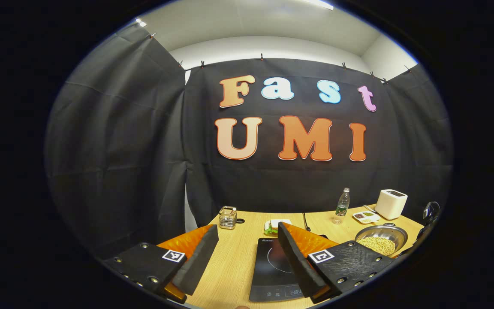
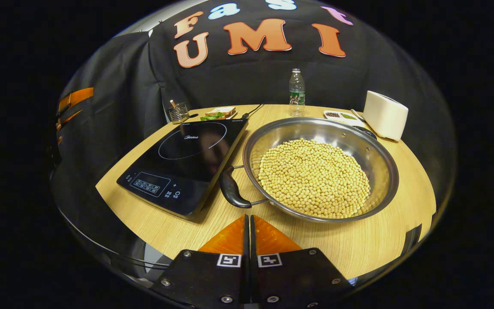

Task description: First push the handle of the pot to place it horizontally, then grasp the pot with both hands and set it on the induction cooktop.

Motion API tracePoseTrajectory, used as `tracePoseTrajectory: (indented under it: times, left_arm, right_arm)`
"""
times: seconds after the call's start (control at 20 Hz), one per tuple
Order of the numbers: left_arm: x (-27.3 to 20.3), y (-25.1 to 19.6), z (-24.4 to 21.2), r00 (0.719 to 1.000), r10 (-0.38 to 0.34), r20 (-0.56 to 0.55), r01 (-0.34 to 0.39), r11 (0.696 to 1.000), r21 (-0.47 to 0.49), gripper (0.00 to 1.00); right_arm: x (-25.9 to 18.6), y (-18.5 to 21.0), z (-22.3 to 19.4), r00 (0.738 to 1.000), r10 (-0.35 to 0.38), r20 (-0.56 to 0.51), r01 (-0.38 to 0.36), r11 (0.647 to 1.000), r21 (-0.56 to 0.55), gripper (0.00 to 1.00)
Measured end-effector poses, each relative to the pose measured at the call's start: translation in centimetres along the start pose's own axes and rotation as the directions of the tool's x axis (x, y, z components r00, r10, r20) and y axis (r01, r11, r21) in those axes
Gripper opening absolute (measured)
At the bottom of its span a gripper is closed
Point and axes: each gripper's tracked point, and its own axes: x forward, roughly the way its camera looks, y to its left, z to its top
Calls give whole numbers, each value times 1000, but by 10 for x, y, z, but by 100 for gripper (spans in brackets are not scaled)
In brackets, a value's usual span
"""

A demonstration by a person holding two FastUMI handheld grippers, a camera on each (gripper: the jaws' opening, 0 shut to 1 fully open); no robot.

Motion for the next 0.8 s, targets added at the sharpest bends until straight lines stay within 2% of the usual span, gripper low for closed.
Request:
tracePoseTrajectory:
  times: [0.15,0.45,0.8]
  left_arm:
    - [0,3,-1,1000,6,-2,-6,1000,0,89]
    - [10,8,-3,1000,23,-14,-23,1000,5,89]
    - [13,17,-10,999,41,-23,-41,999,0,89]
  right_arm:
    - [5,5,4,1000,8,-11,-8,1000,8,0]
    - [14,16,12,999,46,-22,-44,994,102,0]
    - [28,26,24,999,46,-18,-45,995,92,0]
